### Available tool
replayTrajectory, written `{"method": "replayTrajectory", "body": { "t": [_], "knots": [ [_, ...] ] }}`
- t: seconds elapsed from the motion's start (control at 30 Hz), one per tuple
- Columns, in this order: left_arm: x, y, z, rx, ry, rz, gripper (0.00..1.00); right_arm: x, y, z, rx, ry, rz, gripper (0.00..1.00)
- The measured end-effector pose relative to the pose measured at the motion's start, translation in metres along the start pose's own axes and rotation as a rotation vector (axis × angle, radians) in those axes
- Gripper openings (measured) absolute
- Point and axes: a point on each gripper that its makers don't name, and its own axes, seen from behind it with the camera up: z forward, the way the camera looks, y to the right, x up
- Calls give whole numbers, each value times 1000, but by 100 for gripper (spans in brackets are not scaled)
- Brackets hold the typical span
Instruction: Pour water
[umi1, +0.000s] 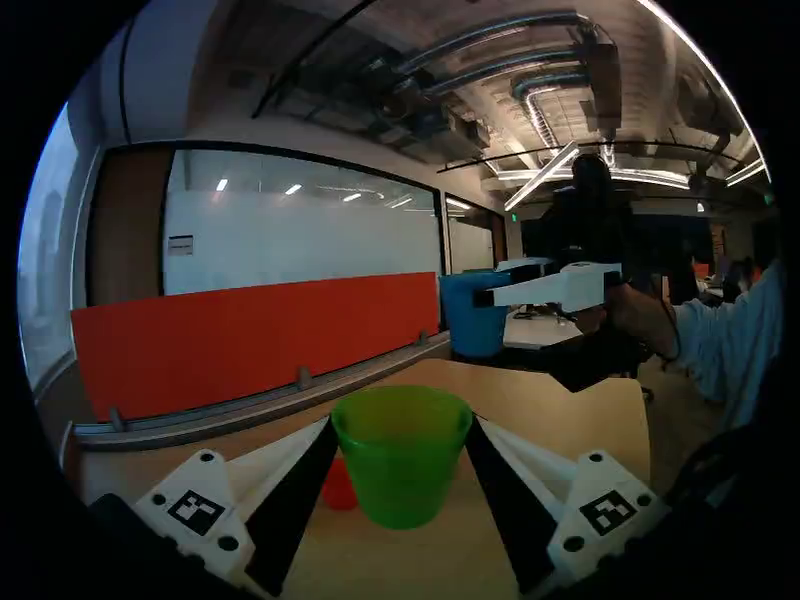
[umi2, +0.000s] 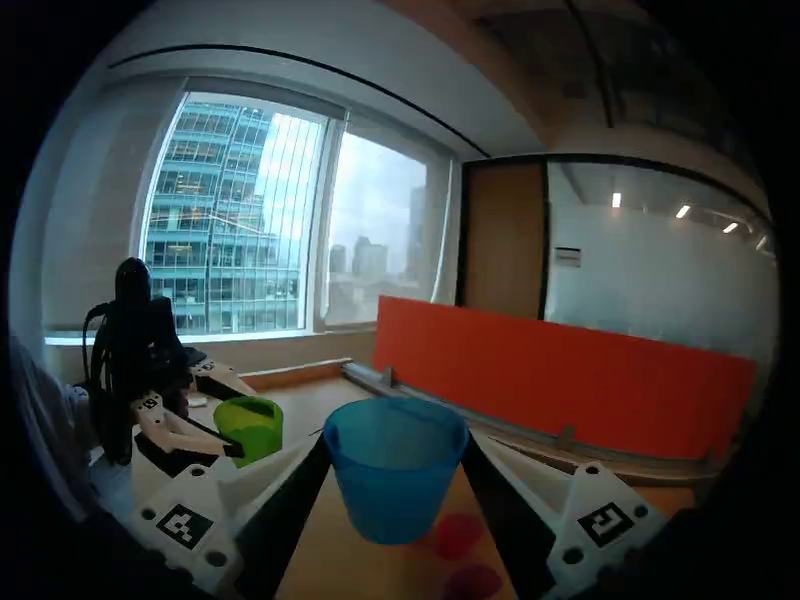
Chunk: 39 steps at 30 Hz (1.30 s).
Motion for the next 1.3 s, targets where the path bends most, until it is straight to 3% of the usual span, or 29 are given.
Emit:
{"method": "replayTrajectory", "body": {
  "t": [0.8, 1.3],
  "knots": [
    [-33, -7, 9, -4, -87, 0, 87, -60, -12, -2, 70, -64, 16, 92],
    [-83, -11, 14, -27, -213, 8, 87, -119, -15, 0, 115, -195, 37, 92]
  ]
}}
